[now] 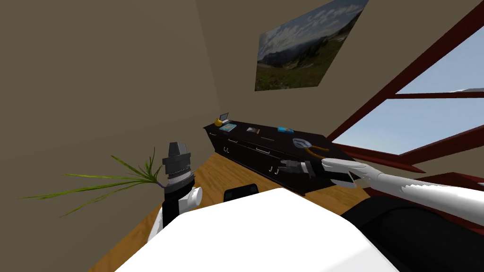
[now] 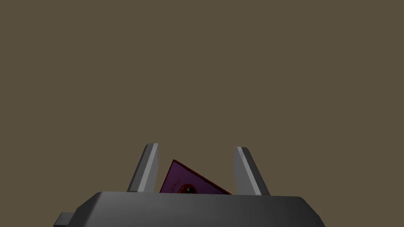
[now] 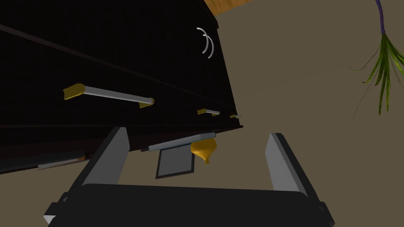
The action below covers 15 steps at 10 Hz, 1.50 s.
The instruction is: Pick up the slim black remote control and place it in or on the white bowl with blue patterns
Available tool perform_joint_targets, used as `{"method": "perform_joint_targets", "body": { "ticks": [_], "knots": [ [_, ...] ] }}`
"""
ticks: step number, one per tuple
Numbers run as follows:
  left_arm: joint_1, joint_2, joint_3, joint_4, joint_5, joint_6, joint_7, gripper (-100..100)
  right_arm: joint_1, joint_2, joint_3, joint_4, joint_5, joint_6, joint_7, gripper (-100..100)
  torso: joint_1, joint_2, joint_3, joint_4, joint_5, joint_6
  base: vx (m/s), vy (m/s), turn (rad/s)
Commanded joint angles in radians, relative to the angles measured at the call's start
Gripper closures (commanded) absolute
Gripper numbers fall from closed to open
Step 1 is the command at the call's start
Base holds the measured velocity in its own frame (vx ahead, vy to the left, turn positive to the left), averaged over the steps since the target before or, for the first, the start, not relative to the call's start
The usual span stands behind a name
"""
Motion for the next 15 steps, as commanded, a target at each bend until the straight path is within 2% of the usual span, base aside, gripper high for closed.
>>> {"method": "perform_joint_targets", "body": {
  "ticks": [1, 2, 3, 4, 5, 6, 7, 8, 9, 10, 11, 14, 15],
  "knots": [
    [0.0, 0.0, 0.0, 0.0, 0.0, 0.0, 0.0, 0, 0.012, -0.05, 0.01, 0.04, 0.014, -0.005, -0.018, -100, 0.0, 0.0, 0.0, 0.0, 0.0, 0.0, 0.066, 0.006, 0.32],
    [0.0, 0.0, 0.0, 0.0, 0.0, 0.0, 0.0, 0, 0.012, -0.077, 0.01, 0.04, 0.014, -0.005, -0.018, -100, 0.0, -0.001, -0.001, 0.0, 0.0, -0.001, 0.063, -0.002, 0.146],
    [0.0, 0.0, 0.0, 0.0, 0.0, 0.0, 0.0, 0, 0.016, -0.108, 0.025, 0.08, 0.03, -0.013, -0.033, -100, 0.0, -0.001, -0.001, 0.0, 0.0, 0.0, 0.081, 0.008, 0.261],
    [0.0, 0.0, 0.0, 0.0, 0.0, 0.0, 0.0, 0, 0.016, -0.129, 0.025, 0.08, 0.03, -0.013, -0.033, -100, 0.001, -0.002, -0.001, -0.001, 0.0, -0.001, 0.066, -0.003, 0.124],
    [0.0, 0.0, 0.0, 0.0, 0.0, 0.0, 0.0, 0, 0.021, -0.17, 0.039, 0.121, 0.045, -0.02, -0.048, -100, 0.0, -0.002, -0.001, 0.0, 0.0, 0.0, 0.089, 0.004, 0.227],
    [0.0, 0.0, 0.0, 0.0, 0.0, 0.0, 0.0, 0, 0.021, -0.179, 0.039, 0.121, 0.045, -0.02, -0.048, -100, 0.001, -0.003, -0.002, -0.001, 0.0, 0.0, 0.08, -0.007, 0.145],
    [0.0, 0.0, 0.0, 0.0, 0.0, 0.0, 0.0, 0, 0.025, -0.21, 0.055, 0.161, 0.06, -0.027, -0.065, -100, 0.0, -0.002, -0.001, -0.001, 0.0, 0.0, 0.089, 0.015, 0.264],
    [0.0, 0.0, 0.0, 0.0, 0.0, 0.0, 0.0, 0, 0.025, -0.224, 0.055, 0.161, 0.06, -0.027, -0.065, -100, 0.001, -0.003, -0.002, -0.001, 0.0, -0.001, 0.089, 0.013, 0.171],
    [0.0, 0.0, 0.0, 0.0, 0.0, 0.0, 0.0, 0, 0.03, -0.258, 0.071, 0.199, 0.075, -0.034, -0.081, -100, 0.002, -0.003, -0.002, -0.001, 0.0, 0.0, 0.113, -0.004, 0.267],
    [0.0, 0.0, 0.0, 0.0, 0.0, 0.0, 0.0, 0, 0.03, -0.265, 0.071, 0.199, 0.075, -0.034, -0.081, -100, 0.001, -0.004, -0.002, -0.001, 0.0, -0.001, 0.103, -0.019, 0.135],
    [0.0, 0.0, 0.0, 0.0, 0.0, 0.0, 0.0, 0, 0.036, -0.301, 0.089, 0.235, 0.089, -0.041, -0.098, -100, 0.0, -0.004, -0.002, -0.001, 0.0, 0.0, 0.133, -0.016, 0.206],
    [0.0, 0.0, 0.0, 0.0, 0.0, 0.0, 0.0, 0, 0.036, -0.301, 0.089, 0.235, 0.089, -0.041, -0.098, -100, 0.001, -0.001, -0.001, 0.0, 0.0, 0.001, 0.051, -0.004, 0.043],
    [0.0, 0.0, 0.0, 0.0, 0.0, 0.0, 0.0, 0, 0.042, -0.333, 0.107, 0.268, 0.103, -0.047, -0.115, -100, 0.002, 0.003, 0.002, 0.001, 0.0, 0.001, 0.061, 0.001, 0.264]
  ]
}}
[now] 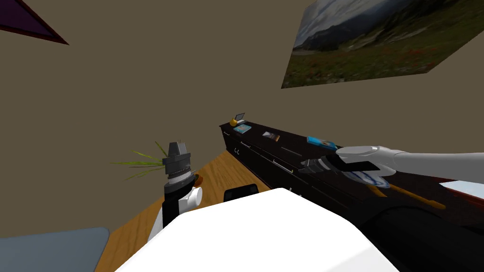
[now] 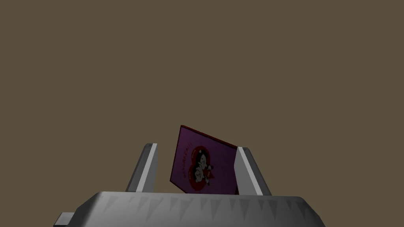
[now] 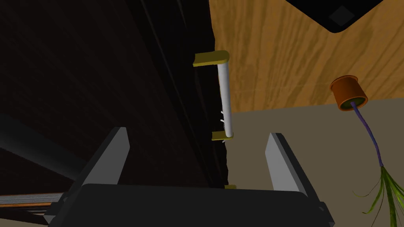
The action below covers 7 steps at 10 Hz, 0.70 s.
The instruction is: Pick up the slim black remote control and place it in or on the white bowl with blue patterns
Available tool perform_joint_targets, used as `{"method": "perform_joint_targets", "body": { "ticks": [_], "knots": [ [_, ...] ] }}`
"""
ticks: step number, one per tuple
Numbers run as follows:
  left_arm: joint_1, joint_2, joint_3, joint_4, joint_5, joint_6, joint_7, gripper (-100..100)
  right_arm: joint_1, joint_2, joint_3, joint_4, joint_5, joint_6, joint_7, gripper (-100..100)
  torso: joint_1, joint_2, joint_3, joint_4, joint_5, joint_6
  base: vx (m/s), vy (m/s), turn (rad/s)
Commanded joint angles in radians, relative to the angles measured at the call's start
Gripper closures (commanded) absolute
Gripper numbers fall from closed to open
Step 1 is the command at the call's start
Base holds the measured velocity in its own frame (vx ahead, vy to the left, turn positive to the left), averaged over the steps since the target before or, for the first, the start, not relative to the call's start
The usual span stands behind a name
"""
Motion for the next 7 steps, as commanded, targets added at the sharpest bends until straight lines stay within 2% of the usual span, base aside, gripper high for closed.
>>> {"method": "perform_joint_targets", "body": {
  "ticks": [1, 2, 5, 7],
  "knots": [
    [0.0, 0.0, 0.0, 0.0, 0.0, 0.0, 0.0, 0, 0.003, -0.032, 0.032, 0.046, 0.033, -0.01, -0.03, -100, 0.0, 0.0, 0.0, 0.0, 0.0, 0.0, 0.17, -0.016, 0.38],
    [0.0, 0.0, 0.0, 0.0, 0.0, 0.0, 0.0, 0, 0.003, -0.032, 0.032, 0.046, 0.033, -0.01, -0.03, -100, -0.001, -0.006, -0.004, -0.001, 0.0, 0.0, 0.176, -0.051, 0.131],
    [0.0, 0.0, 0.0, 0.0, 0.0, 0.0, 0.0, 0, 0.033, -0.081, 0.092, 0.111, 0.07, -0.029, -0.076, -100, -0.004, -0.011, -0.007, -0.003, -0.001, 0.0, 0.206, -0.061, 0.293],
    [0.0, 0.0, 0.0, 0.0, 0.0, 0.0, 0.0, 0, 0.056, -0.09, 0.131, 0.135, 0.089, -0.041, -0.101, -100, -0.002, -0.011, -0.007, -0.003, -0.001, 0.0, 0.19, -0.048, 0.259]
  ]
}}
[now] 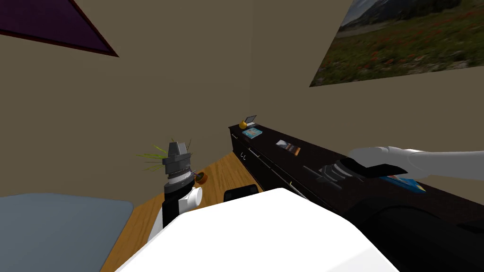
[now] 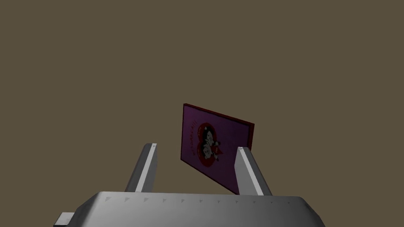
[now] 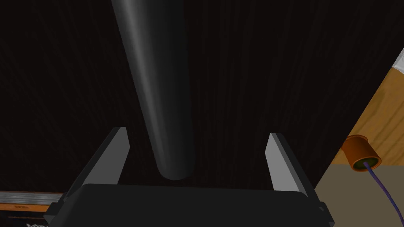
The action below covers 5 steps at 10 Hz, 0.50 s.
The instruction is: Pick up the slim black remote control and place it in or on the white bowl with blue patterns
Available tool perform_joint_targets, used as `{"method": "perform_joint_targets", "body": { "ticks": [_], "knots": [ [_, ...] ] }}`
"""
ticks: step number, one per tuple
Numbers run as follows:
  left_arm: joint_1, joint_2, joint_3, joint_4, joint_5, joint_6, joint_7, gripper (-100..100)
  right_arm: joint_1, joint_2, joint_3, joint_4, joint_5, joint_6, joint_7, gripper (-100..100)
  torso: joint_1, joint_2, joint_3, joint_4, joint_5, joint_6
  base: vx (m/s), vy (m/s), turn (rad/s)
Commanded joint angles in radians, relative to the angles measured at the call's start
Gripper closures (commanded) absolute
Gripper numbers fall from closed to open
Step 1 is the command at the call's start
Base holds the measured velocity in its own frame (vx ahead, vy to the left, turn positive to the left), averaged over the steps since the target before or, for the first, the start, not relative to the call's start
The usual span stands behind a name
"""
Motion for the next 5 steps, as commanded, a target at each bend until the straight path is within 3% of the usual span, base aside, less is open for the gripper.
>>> {"method": "perform_joint_targets", "body": {
  "ticks": [1, 4, 5],
  "knots": [
    [0.0, 0.0, 0.0, 0.0, 0.0, 0.0, 0.0, 0, 0.016, -0.038, 0.05, 0.008, -0.05, -0.001, 0.05, -100, 0.0, 0.0, 0.0, 0.0, 0.0, 0.0, 0.139, -0.053, 0.042],
    [0.0, 0.0, 0.0, 0.0, 0.0, 0.0, 0.0, 0, 0.016, -0.038, 0.052, 0.008, -0.09, -0.001, 0.054, -100, 0.005, 0.013, 0.007, 0.003, 0.001, 0.001, 0.005, -0.001, -0.016],
    [0.0, 0.0, 0.0, 0.0, 0.0, 0.0, 0.0, 0, 0.036, -0.034, 0.082, 0.017, -0.076, -0.012, 0.037, -100, 0.006, 0.015, 0.009, 0.004, 0.001, 0.001, 0.058, -0.004, 0.223]
  ]
}}
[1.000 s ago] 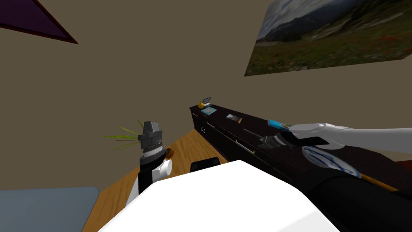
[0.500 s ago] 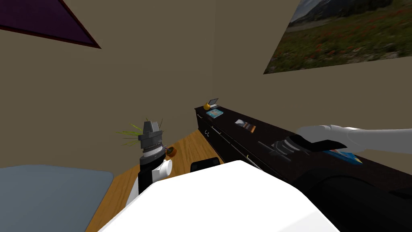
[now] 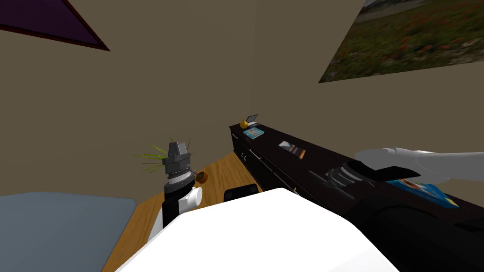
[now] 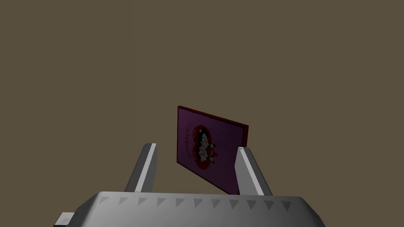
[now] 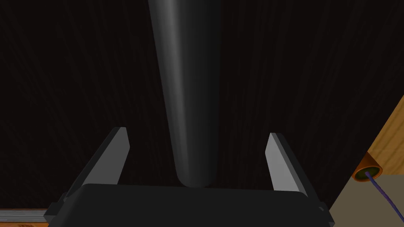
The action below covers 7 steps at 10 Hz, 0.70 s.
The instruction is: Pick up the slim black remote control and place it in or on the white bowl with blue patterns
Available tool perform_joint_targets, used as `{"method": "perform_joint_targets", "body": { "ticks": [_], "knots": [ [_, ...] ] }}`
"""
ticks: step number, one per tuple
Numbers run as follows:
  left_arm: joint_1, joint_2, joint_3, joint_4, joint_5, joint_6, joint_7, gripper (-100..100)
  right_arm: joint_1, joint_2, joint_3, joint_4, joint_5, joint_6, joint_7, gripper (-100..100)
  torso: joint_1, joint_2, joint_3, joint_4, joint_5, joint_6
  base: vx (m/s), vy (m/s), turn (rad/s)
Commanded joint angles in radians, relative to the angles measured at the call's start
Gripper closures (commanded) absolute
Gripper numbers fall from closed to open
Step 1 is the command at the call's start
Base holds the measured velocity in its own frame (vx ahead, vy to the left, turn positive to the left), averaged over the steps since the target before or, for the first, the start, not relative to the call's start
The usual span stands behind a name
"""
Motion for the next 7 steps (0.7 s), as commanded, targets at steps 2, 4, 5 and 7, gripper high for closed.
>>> {"method": "perform_joint_targets", "body": {
  "ticks": [2, 4, 5, 7],
  "knots": [
    [0.0, 0.0, 0.0, 0.0, 0.0, 0.0, 0.0, 0, 0.022, -0.006, 0.039, -0.011, -0.011, 0.002, -0.009, -100, 0.0, -0.003, -0.002, -0.001, 0.0, 0.0, 0.098, -0.023, 0.116],
    [0.0, 0.0, 0.0, 0.0, 0.0, 0.0, 0.0, 0, 0.024, -0.012, 0.044, -0.018, -0.03, 0.014, 0.007, 0, -0.001, -0.001, -0.001, 0.0, 0.0, 0.001, 0.023, -0.009, 0.005],
    [0.0, 0.0, 0.0, 0.0, 0.0, 0.0, 0.0, 0, 0.026, 0.019, 0.05, -0.011, -0.022, 0.027, 0.016, -100, 0.0, 0.001, 0.001, 0.0, 0.0, 0.001, 0.014, -0.004, 0.064],
    [0.0, 0.0, 0.0, 0.0, 0.0, 0.0, 0.0, 0, 0.029, 0.07, 0.061, 0.0, -0.007, 0.048, 0.032, -100, 0.0, 0.002, 0.001, 0.0, 0.0, 0.001, 0.021, -0.01, 0.094]
  ]
}}
